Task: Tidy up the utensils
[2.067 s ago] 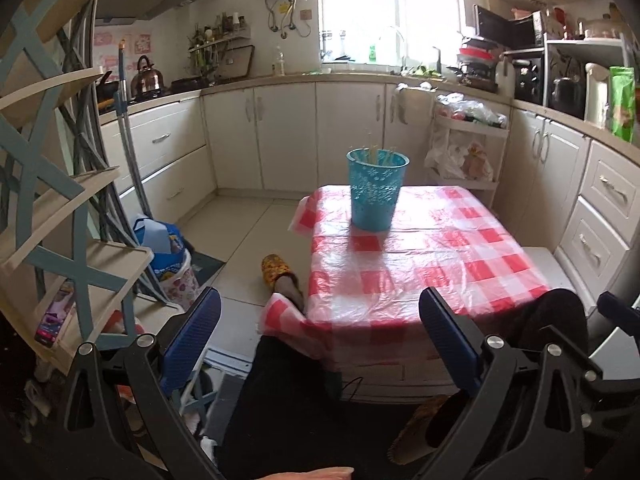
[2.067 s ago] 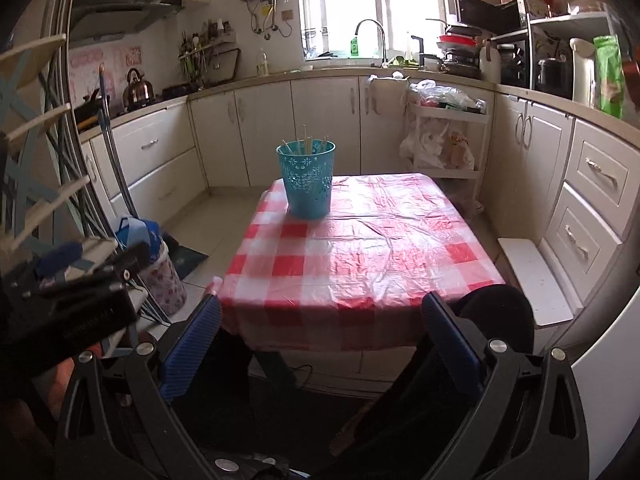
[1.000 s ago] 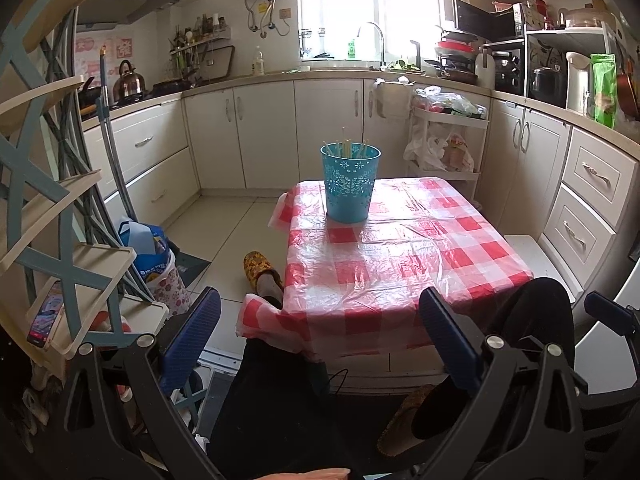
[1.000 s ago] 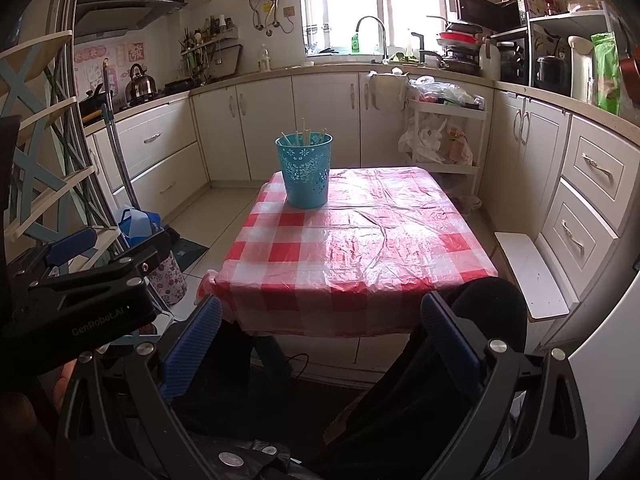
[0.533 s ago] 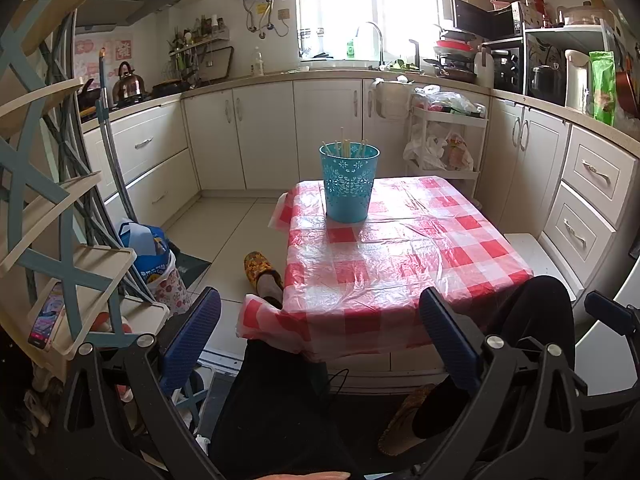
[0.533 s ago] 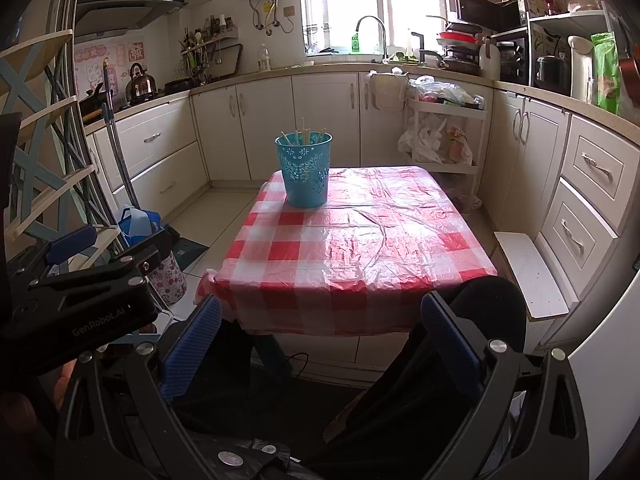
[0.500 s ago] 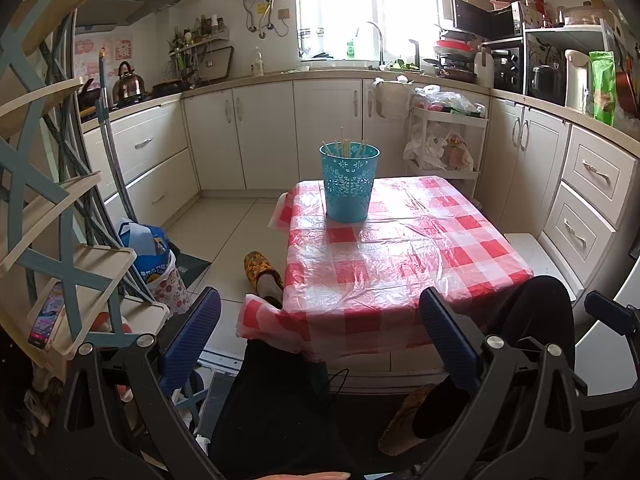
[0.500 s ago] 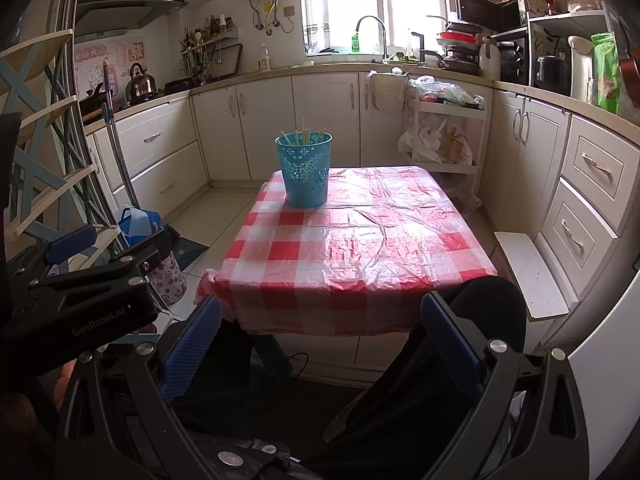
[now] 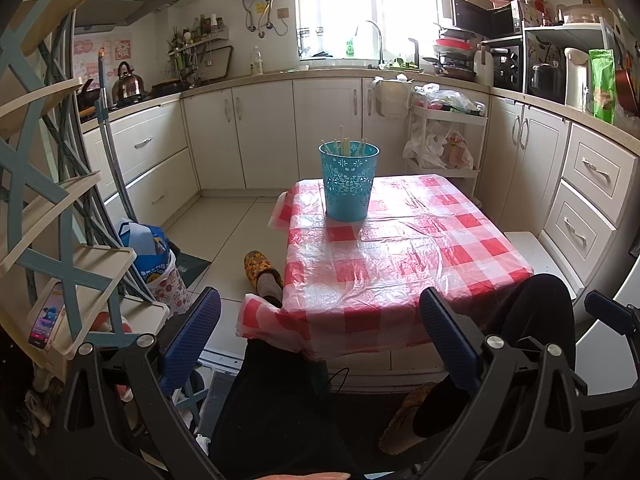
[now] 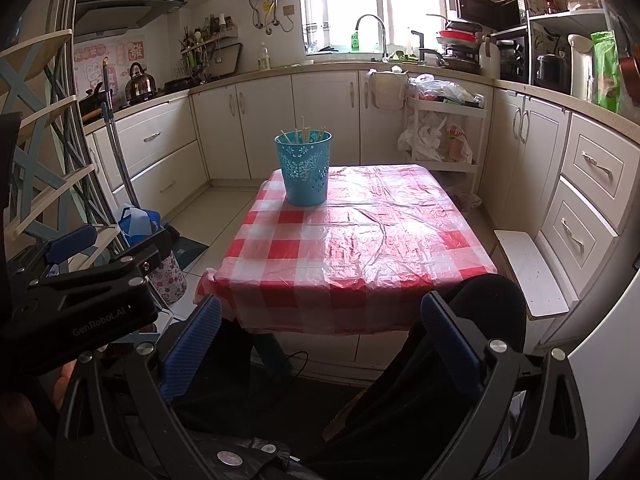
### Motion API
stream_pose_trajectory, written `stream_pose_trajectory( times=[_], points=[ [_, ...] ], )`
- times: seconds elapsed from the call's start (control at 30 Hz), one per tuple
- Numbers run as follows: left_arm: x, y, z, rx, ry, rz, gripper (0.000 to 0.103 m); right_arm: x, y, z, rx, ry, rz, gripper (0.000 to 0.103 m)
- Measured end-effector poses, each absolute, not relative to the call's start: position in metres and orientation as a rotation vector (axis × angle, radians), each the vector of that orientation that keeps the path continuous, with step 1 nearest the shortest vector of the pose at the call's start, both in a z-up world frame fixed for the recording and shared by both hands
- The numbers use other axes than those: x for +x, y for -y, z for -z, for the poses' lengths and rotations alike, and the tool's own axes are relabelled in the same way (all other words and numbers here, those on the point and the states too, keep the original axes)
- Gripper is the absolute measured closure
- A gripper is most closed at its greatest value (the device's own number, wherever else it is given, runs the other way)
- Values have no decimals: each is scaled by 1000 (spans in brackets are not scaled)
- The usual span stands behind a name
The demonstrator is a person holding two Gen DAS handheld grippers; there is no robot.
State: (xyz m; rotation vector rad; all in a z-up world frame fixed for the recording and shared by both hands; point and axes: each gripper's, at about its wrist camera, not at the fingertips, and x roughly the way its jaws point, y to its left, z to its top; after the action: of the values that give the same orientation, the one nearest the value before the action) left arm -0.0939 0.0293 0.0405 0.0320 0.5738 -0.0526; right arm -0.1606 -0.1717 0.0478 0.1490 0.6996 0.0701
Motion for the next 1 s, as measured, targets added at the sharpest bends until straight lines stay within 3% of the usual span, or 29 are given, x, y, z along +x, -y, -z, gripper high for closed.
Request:
stream_pose_trajectory(
  times=[1.0],
  points=[
    [-95, -34, -37, 24, -573, 61, 8, -165, 170, -40, 151, -709, -77, 7]
  ],
)
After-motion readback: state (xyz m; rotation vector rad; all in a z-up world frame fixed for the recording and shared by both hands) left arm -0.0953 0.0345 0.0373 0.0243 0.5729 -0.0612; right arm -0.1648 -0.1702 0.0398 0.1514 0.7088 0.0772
